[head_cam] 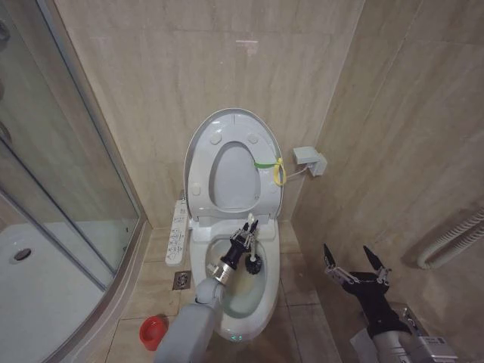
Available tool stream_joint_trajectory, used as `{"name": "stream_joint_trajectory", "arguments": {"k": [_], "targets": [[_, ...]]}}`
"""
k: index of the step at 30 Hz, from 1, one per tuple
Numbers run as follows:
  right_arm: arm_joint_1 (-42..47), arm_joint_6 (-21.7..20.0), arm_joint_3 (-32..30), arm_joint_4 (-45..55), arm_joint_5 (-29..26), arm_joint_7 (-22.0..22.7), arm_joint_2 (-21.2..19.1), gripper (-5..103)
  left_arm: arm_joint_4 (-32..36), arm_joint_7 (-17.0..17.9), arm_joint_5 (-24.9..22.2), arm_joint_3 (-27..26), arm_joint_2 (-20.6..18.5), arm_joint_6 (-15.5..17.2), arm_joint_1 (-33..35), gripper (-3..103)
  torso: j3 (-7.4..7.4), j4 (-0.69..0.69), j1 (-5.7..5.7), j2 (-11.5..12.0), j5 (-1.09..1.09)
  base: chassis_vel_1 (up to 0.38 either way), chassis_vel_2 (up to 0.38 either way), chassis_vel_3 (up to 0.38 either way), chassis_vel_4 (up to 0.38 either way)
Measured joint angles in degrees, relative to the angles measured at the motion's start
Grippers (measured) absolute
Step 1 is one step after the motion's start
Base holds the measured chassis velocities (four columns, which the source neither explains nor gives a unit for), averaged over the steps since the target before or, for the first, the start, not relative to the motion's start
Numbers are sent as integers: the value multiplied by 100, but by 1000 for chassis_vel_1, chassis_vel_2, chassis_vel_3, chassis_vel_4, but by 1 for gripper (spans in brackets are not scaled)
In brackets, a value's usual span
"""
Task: Open the toilet lid, clean the toilet bowl with a toilet brush, close the toilet lid, and flush.
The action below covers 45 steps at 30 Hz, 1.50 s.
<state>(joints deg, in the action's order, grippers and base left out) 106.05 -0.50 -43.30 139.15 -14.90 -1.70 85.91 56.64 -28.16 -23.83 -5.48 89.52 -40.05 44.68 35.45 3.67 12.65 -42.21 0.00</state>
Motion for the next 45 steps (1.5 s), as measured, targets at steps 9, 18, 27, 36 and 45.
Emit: {"name": "stream_joint_trajectory", "arguments": {"k": [9,18,27,36,45], "targets": [[0,0,0,0,0,0,0,100,-50,-91,-25,-66,-140,-29,150,19,0,-1,0,0,0,0,0,0,0],[0,0,0,0,0,0,0,100,669,-18,-200,-29,-720,132,409,19,0,-1,0,0,-1,0,0,0,0],[0,0,0,0,0,0,0,100,1224,-25,-208,-128,-1241,179,937,19,-1,0,0,0,-1,0,0,0,0],[0,0,0,0,0,0,0,100,1687,43,-156,-420,-1328,214,1496,19,-1,0,0,0,-1,0,0,0,0],[0,0,0,0,0,0,0,100,2066,33,-47,-878,-1294,210,2164,19,-1,0,0,-1,0,0,0,0,0]]}}
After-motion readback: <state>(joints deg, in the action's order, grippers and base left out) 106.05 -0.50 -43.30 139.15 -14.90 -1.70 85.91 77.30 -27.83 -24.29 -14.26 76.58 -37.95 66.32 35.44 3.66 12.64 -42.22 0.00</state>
